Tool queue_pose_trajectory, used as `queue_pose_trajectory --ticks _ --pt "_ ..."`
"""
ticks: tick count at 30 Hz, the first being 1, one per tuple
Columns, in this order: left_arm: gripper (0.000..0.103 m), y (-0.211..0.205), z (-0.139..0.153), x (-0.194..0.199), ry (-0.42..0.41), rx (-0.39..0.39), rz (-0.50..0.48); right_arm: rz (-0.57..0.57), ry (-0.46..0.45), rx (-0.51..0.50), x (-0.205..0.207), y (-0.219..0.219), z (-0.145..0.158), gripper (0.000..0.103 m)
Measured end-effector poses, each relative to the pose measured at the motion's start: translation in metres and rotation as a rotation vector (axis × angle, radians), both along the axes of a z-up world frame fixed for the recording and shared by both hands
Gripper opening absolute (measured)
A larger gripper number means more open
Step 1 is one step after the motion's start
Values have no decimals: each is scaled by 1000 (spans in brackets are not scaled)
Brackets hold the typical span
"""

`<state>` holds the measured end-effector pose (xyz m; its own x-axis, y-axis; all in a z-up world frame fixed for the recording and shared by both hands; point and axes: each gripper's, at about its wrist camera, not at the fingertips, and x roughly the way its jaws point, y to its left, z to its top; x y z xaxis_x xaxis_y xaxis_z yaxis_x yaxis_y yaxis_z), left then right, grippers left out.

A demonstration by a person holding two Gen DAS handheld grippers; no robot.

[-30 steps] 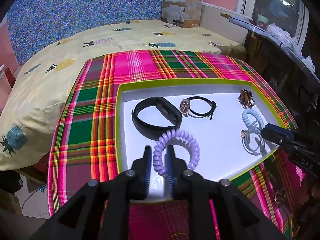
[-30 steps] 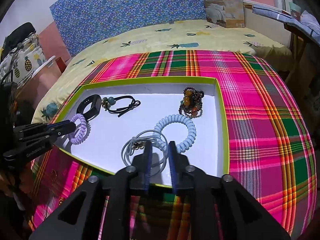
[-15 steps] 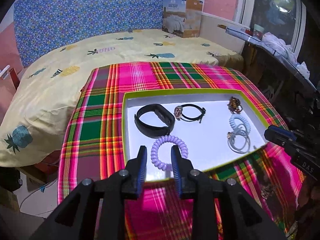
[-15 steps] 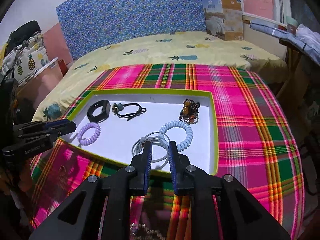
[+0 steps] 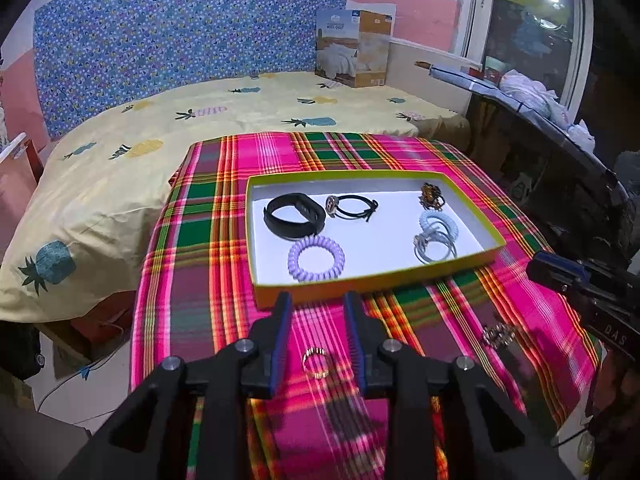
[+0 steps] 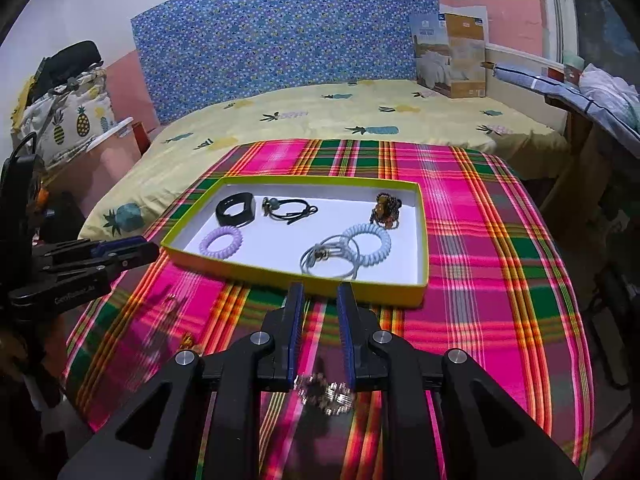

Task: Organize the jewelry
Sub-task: 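Move both tools back toward the remaining jewelry on the cloth, then grasp the red beaded tassel with the right tool and lift it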

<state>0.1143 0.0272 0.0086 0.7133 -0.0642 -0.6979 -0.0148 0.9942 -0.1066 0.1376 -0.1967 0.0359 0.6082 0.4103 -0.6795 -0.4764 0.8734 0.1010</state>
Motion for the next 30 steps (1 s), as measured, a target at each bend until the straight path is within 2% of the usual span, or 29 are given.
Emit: queue_pose_trajectory --ticks 5,16,30 --pt "38 1 1 -17 -6 1 1 9 0 7 -20 -3 1 17" --pt "38 9 -15 -46 18 4 24 15 21 24 -46 -9 -5 17" --pt "38 13 -26 -58 36 -19 25 35 37 38 -57 -4 -9 18"
